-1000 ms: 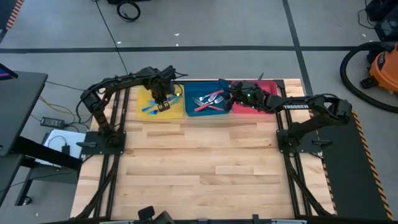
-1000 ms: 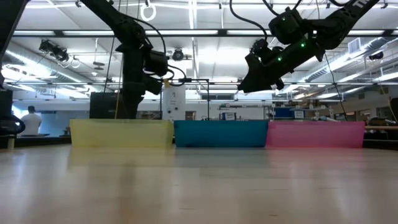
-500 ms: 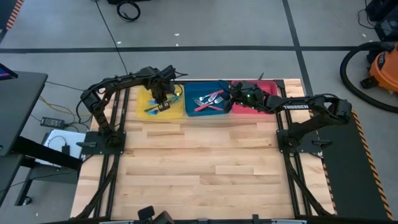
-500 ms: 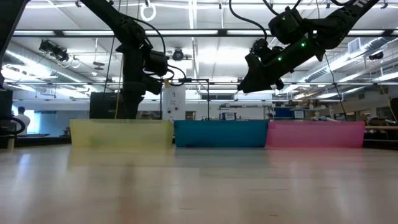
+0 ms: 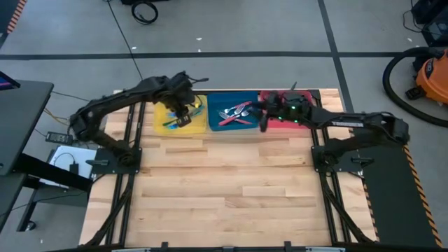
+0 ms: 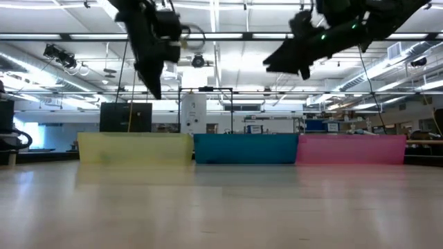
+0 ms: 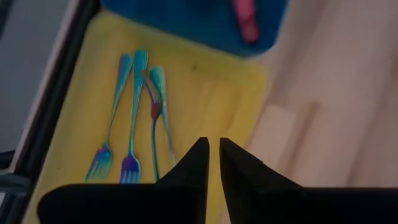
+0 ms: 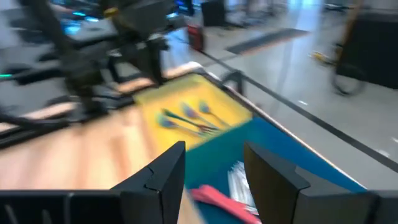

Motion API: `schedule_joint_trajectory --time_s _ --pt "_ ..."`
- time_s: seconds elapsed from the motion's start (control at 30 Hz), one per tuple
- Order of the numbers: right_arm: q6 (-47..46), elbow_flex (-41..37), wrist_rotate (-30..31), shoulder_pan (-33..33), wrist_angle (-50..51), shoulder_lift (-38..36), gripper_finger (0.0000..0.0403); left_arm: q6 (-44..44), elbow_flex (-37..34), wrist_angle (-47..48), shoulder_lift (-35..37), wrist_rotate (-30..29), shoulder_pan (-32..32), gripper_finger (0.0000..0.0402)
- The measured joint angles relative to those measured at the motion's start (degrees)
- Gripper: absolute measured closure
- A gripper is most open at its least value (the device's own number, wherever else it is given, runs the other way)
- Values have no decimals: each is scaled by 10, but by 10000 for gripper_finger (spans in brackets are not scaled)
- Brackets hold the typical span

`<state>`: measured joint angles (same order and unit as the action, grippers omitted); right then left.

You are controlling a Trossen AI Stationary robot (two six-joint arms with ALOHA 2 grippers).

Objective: Sort silverware by color (type)
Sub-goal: Return to Home Position

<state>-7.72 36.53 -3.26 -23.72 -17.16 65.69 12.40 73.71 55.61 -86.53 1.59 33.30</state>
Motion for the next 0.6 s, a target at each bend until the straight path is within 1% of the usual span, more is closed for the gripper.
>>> schedule_joint_trajectory --time_s 0.1,0.3,0.37,0.47,0.6 --pt "10 0 -19 14 45 -58 234 -23 0 -5 56 3 -23 363" --pt "46 0 -19 43 152 -193 234 -46 -3 -7 167 3 -72 363" --pt "48 0 -11 52 185 -241 234 -55 -21 -21 210 3 -87 363" --pt "50 0 16 60 228 -310 234 -69 -77 -59 284 1 -100 363" --pt "50 -6 51 69 266 -397 234 -94 -188 -173 388 -4 -107 363"
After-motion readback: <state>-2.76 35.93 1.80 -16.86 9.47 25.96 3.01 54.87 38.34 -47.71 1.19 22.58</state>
